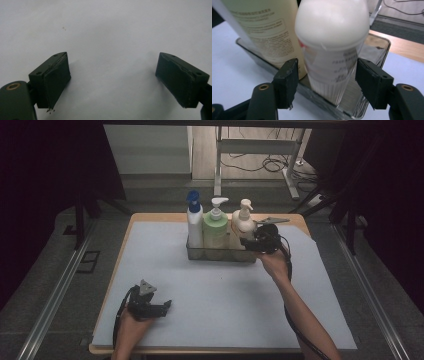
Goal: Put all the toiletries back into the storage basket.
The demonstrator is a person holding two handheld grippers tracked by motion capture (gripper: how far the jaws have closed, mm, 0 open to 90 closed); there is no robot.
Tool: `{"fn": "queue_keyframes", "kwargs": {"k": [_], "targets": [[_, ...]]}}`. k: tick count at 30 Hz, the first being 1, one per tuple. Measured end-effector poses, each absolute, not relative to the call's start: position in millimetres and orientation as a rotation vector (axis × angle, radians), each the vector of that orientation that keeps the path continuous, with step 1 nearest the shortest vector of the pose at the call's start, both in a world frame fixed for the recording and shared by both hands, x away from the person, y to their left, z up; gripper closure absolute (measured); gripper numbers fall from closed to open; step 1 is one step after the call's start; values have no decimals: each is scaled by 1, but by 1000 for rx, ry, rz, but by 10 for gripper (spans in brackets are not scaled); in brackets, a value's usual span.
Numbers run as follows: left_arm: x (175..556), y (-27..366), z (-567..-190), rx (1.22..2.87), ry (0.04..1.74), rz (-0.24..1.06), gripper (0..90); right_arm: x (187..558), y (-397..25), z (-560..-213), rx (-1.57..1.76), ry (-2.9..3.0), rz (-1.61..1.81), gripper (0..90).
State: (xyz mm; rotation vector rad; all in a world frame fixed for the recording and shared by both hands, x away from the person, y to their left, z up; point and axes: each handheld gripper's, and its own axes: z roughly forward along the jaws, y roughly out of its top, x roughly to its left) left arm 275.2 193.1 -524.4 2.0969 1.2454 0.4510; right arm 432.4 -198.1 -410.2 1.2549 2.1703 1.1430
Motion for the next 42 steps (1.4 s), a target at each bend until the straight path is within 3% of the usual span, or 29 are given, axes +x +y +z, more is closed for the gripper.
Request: {"fn": "queue_keyframes", "kwargs": {"k": [10, 20, 25, 42], "targets": [[275, 193, -524, 2097, 1246, 451, 120, 421, -220, -418, 1262, 2180, 1111, 460], [275, 193, -524, 2097, 1246, 451, 120, 439, -227, -427, 1305, 2146, 1053, 756], [275, 193, -524, 2097, 1246, 450, 120, 453, -226, -434, 1354, 2126, 1068, 859], [275, 193, -524, 2097, 1246, 448, 120, 476, -214, -453, 1375, 2176, 1003, 862]]}}
